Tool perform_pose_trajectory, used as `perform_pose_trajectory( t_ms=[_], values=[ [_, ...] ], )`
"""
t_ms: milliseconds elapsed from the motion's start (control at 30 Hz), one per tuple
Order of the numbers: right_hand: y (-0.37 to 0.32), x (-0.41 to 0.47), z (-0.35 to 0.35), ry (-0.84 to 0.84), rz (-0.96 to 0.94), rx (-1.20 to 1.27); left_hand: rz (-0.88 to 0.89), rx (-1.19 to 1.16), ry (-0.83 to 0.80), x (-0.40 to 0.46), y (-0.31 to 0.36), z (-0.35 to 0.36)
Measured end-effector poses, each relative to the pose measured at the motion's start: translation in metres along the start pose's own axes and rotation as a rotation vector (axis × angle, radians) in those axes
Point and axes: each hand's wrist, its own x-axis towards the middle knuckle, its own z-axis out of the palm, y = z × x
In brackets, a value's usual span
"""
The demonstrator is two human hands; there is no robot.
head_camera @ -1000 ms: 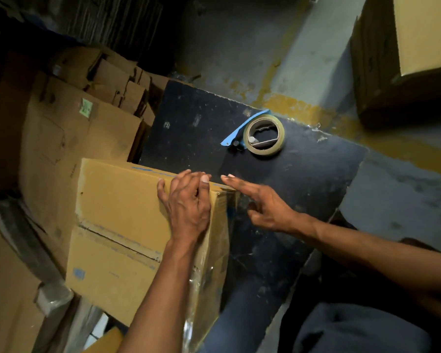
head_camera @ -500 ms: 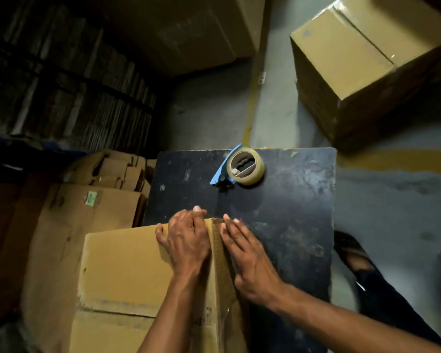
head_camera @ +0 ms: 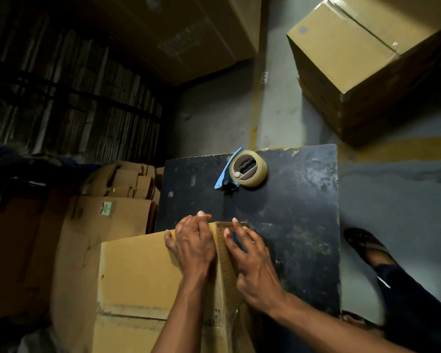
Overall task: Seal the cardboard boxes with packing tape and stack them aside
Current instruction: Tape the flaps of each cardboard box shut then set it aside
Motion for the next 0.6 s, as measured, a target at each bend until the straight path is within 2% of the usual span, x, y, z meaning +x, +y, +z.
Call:
perform_pose_trajectory(
  t_ms=[100,233,300,433,600],
  values=[
    [0.012,-0.013,-0.015,0.045,-0.03,0.096,0.003,-0.027,0.011,-0.001,-0.001,0.0],
    [-0.01,0.021,-0.049,0.153,0.11,0.274,0.006,-0.056,0.038,-0.001,-0.001,0.003],
    [-0.027,0.051,-0.059,0.097,0.106,0.314,0.011,-0.078,0.041,-0.002,-0.004,0.002],
    [-0.028,0.09,-0.058,-0.122,0.095,0.354,0.058,-0.124,0.034,0.001,-0.014,0.001],
    [0.006,0.107,-0.053,-0.273,0.004,0.652,0.011,-0.112,0.017,0.007,-0.013,0.004]
  ],
)
